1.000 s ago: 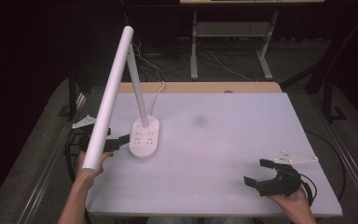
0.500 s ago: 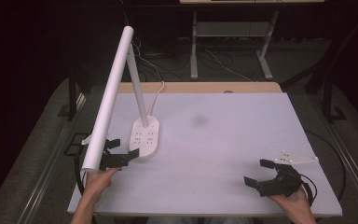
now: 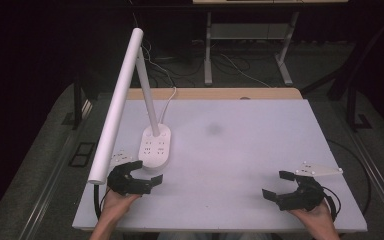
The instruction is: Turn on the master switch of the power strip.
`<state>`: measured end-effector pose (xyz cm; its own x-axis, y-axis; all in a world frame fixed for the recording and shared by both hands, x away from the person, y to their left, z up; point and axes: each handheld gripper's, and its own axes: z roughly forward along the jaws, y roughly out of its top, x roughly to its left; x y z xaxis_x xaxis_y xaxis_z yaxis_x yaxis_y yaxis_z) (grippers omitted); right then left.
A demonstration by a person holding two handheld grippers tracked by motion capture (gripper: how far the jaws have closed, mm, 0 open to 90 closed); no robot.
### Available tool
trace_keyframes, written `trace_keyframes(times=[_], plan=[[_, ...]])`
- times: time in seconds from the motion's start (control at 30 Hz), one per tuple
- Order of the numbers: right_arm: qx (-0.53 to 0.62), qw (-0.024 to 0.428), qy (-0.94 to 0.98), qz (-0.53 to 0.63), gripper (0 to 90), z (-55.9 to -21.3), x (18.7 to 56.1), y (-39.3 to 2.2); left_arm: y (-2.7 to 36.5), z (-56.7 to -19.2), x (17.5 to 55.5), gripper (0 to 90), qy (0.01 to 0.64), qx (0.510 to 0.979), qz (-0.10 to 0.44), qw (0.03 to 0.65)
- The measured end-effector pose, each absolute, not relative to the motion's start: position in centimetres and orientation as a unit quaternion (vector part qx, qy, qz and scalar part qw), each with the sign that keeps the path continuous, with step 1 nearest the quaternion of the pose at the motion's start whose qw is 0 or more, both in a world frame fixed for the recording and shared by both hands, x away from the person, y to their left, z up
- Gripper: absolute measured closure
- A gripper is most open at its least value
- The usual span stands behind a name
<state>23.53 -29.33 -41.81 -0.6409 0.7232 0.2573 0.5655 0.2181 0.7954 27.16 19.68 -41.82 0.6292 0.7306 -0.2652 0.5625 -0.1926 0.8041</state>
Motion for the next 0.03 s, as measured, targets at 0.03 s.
trace_keyframes(times=[0.03], plan=[[0.417, 0.083, 0.775, 0.467, 0.3, -41.82, 23.52, -29.32, 19.56, -42.03, 27.17, 0.0, 0.42, 0.769, 0.084, 0.474]])
